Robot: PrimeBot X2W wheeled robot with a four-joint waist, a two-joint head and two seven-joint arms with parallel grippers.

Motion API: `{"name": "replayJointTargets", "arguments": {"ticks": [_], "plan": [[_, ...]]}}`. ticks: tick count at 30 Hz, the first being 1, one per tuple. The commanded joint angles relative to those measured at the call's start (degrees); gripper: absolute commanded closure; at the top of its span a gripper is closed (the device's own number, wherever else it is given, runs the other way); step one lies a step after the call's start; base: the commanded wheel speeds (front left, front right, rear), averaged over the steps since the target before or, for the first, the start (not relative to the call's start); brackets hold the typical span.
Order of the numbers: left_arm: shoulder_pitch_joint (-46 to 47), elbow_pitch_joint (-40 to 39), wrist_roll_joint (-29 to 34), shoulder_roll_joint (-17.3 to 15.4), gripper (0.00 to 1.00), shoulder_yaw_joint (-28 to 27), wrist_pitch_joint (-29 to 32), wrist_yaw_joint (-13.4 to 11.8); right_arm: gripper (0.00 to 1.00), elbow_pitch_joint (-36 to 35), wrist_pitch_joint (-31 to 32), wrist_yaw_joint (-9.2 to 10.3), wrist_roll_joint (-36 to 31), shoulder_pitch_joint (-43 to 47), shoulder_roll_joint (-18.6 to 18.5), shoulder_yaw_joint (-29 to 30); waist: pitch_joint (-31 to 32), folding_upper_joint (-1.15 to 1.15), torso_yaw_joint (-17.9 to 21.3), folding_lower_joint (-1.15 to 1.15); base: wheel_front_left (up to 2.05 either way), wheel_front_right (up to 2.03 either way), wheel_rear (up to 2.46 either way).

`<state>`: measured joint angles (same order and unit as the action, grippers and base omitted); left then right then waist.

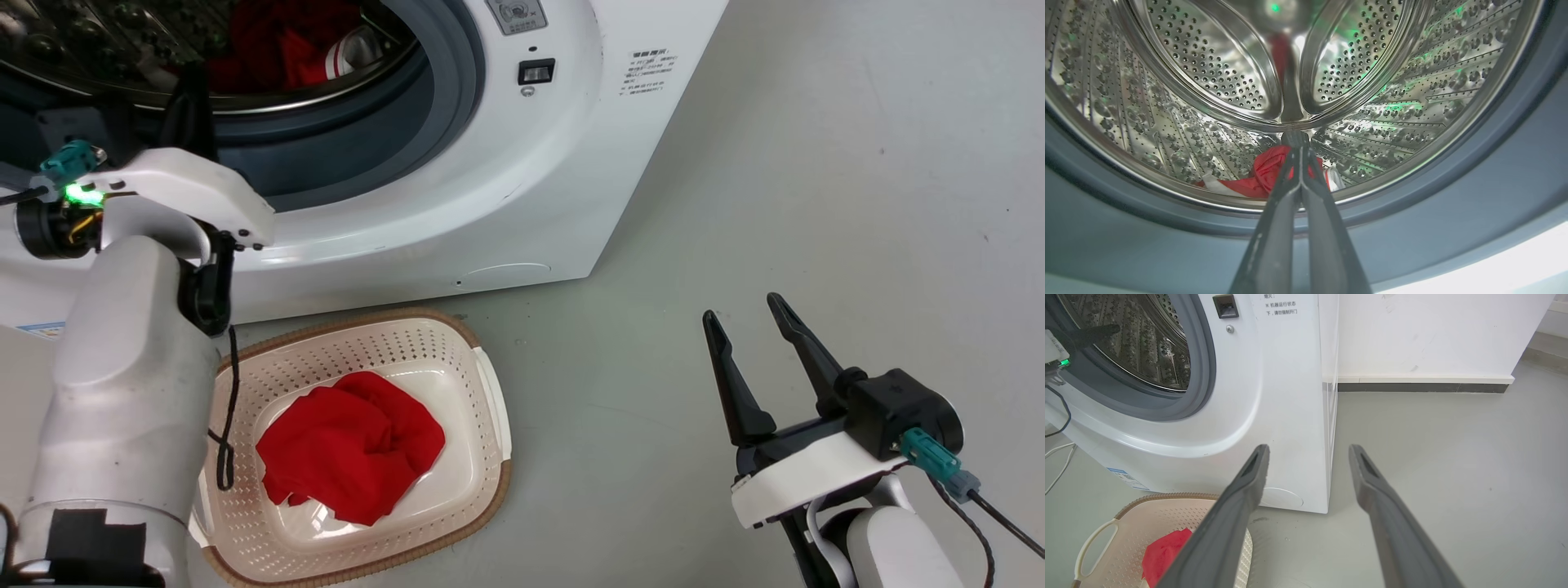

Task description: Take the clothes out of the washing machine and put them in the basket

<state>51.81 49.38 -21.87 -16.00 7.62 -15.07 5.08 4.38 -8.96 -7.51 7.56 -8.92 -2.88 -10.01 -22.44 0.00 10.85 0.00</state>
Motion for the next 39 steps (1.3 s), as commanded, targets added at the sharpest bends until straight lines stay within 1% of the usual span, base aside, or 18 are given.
{"name": "replayJointTargets", "arguments": {"ticks": [1, 2, 3, 4, 5, 10, 13, 14, 19, 24, 28, 30, 36, 39], "plan": [[-0.94, -0.28, 0.43, 0.35, 1.0, 0.41, -0.13, 0.39, 0.0, -0.28, 0.21, 0.04, -0.32, 0.66, 0.02, -0.06, 0.07, 0.0, -0.04, 0.0, 0.0, 0.0, 0.0], [-0.94, -0.28, 0.43, 0.35, 1.0, 0.41, -0.13, 0.39, 0.0, -0.28, 0.21, 0.04, -0.32, 0.66, 0.02, -0.06, 0.07, 0.0, -0.04, 0.0, 0.0, 0.0, 0.0], [-0.96, 0.07, 0.4, 0.48, 0.81, 0.52, -0.13, 0.5, 0.0, -0.27, 0.15, 0.04, -0.31, 0.73, 0.02, -0.13, 0.06, 0.0, -0.03, 0.0, 0.0, 0.0, 0.0], [-0.77, 0.37, 0.44, 0.56, 0.51, 0.58, -0.13, 0.72, 0.0, -0.26, 0.18, 0.04, -0.27, 0.77, 0.02, -0.22, 0.03, 0.0, 0.0, 0.0, 0.0, 0.0, 0.0], [-0.51, 0.63, 0.59, 0.61, 0.0, 0.69, -0.13, 0.86, 0.0, -0.25, 0.18, 0.04, -0.19, 0.78, 0.02, -0.34, 0.03, 0.0, 0.05, 0.0, 0.0, 0.0, 0.0], [2.93, 3.21, 0.55, 0.53, 0.0, 1.68, 0.24, 1.31, 0.0, -0.36, -0.14, 0.04, 0.51, 0.43, 0.02, -0.85, -0.77, 0.0, 0.62, 0.0, 0.0, 0.0, 0.0], [5.74, 5.13, 0.31, 0.05, 0.0, 2.39, 2.33, 1.63, 0.0, -0.04, -0.6, 0.04, 1.2, -0.02, 0.03, -1.27, -1.88, 0.0, 1.26, 0.0, 0.0, 0.0, 0.0], [9.65, 6.97, 0.32, -0.89, 0.0, 3.11, 5.36, 1.9, 0.0, 0.38, -1.14, 0.04, 2.0, -0.7, 0.03, -1.94, -3.51, 0.0, 2.31, 0.0, 0.0, 0.0, 0.0], [16.33, 10.06, 0.23, -2.65, 0.0, 4.41, 11.66, 2.14, 0.0, 0.89, -2.11, 0.04, 3.09, -1.89, 0.04, -3.46, -7.18, 0.0, 4.54, 0.0, 0.0, 0.0, 0.0], [23.13, 13.28, 1.71, -5.91, 0.0, 6.35, 19.29, 2.24, 0.0, 1.58, -3.33, 0.04, 4.64, -3.44, 0.04, -5.67, -11.56, 0.0, 7.41, 0.0, 0.0, 0.0, 0.0], [28.61, 15.72, 0.65, -7.94, 0.0, 6.11, 26.23, 2.24, 0.0, 2.9, -4.38, 0.04, 6.35, -4.3, 0.06, -7.1, -14.99, 0.0, 9.63, 0.0, 0.0, 0.0, 0.0], [30.72, 16.75, 1.28, -9.19, 0.0, 6.8, 29.33, 2.15, 0.0, 3.68, -4.85, 0.04, 7.06, -4.64, 0.07, -8.03, -16.25, 0.0, 10.62, 0.0, 0.0, 0.0, 0.0], [35.99, 19.01, 0.63, -10.71, 0.0, 6.83, 37.55, 1.19, 0.0, 5.07, -5.83, 0.04, 8.9, -5.57, 0.06, -10.46, -19.34, 0.0, 12.77, 0.0, 0.0, 0.0, 0.0], [37.79, 19.66, -0.07, -10.99, 0.0, 6.64, 41.32, 1.24, 0.0, 5.65, -6.11, 0.04, 9.43, -5.83, 0.05, -11.34, -20.05, 0.0, 13.52, 0.0, 0.0, 0.0, 0.0]]}}
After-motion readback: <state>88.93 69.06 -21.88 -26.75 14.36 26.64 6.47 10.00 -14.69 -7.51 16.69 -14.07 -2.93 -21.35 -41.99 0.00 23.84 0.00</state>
